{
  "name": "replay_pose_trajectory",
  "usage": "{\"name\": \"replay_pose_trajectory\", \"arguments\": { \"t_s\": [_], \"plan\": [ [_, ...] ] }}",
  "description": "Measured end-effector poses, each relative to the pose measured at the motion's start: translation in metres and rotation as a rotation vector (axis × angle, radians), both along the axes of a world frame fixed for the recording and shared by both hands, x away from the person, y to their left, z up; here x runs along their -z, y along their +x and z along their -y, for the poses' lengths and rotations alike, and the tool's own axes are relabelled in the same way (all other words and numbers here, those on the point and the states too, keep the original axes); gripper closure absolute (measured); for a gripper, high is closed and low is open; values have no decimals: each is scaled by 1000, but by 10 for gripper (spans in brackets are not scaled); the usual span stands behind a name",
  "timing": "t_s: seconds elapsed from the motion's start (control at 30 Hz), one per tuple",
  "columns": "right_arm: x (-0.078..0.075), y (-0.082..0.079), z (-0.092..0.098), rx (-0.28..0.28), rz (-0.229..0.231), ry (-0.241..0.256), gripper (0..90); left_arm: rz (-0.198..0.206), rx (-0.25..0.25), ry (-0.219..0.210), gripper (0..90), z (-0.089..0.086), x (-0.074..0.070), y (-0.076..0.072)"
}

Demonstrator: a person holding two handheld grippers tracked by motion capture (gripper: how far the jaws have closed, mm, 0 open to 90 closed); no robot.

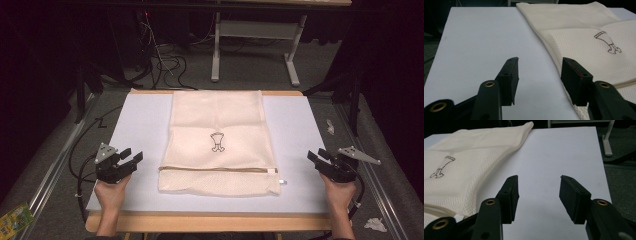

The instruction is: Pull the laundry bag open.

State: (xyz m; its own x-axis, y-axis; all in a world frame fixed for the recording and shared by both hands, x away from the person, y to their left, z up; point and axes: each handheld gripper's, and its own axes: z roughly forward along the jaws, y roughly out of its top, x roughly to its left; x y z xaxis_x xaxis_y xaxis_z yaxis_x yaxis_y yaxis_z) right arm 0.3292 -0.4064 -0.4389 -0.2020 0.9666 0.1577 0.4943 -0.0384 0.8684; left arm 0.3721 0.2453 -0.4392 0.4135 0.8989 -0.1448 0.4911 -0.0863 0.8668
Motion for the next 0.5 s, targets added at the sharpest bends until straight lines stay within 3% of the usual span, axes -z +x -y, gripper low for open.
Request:
{"name": "replay_pose_trajectory", "arguments": {
  "t_s": [0.5],
  "plan": [
    [11, 9, -6, -1, -26, -23, 514, -30, -19, 18, 471, 4, 13, 11]
  ]
}}
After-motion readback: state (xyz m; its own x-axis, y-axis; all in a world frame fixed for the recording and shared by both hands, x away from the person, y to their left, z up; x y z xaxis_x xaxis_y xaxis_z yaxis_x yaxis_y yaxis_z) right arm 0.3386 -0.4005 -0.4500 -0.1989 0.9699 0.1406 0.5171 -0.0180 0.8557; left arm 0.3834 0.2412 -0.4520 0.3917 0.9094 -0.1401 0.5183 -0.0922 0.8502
